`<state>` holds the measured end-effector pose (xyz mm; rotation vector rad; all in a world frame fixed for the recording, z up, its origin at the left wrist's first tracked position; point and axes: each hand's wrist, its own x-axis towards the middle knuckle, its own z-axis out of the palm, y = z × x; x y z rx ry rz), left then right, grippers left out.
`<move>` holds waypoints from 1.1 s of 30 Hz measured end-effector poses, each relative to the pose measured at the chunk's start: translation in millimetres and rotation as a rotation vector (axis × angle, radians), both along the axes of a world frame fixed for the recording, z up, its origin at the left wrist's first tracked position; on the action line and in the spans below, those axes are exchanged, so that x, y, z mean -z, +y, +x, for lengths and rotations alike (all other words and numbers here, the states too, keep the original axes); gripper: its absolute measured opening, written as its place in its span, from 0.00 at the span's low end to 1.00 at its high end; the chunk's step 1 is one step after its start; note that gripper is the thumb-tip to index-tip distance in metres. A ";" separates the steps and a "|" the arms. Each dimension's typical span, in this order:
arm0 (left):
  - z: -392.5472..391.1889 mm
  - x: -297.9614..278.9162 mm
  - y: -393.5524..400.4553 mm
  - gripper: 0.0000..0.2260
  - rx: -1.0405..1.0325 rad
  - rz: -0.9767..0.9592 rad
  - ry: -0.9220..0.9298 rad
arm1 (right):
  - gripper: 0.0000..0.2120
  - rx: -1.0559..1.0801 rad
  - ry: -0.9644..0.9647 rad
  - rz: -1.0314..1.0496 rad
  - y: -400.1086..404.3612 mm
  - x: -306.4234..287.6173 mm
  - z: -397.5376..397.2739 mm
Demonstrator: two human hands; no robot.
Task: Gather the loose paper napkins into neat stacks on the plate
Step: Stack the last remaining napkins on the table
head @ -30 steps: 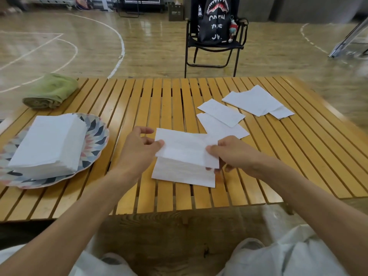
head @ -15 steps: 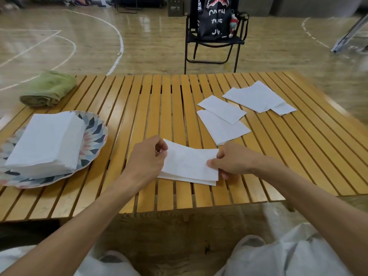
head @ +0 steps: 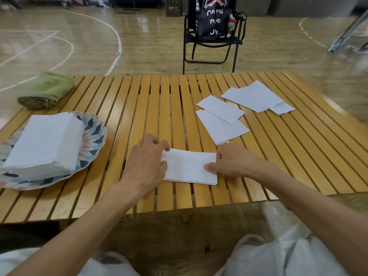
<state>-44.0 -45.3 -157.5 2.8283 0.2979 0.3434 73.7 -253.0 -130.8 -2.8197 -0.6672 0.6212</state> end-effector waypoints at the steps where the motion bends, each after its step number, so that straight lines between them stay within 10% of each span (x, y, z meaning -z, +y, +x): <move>1: 0.0 -1.7 -0.4 0.15 0.075 -0.007 0.004 | 0.20 0.014 -0.032 0.011 -0.3 -0.4 -0.3; 7: -2.4 4.8 -7.5 0.17 0.197 -0.014 0.150 | 0.08 0.069 -0.334 0.191 -6.8 2.0 11.1; 14: -4.7 6.4 -6.6 0.16 0.158 0.024 0.117 | 0.19 -0.095 -0.277 0.035 -4.9 12.8 14.1; 23: -5.0 -2.2 -6.2 0.17 0.118 -0.086 0.083 | 0.06 0.062 -0.516 0.609 -8.4 -10.7 19.3; 33: 2.8 -20.8 4.5 0.25 0.040 -0.420 -0.104 | 0.07 0.637 0.296 1.479 -12.0 -48.4 37.2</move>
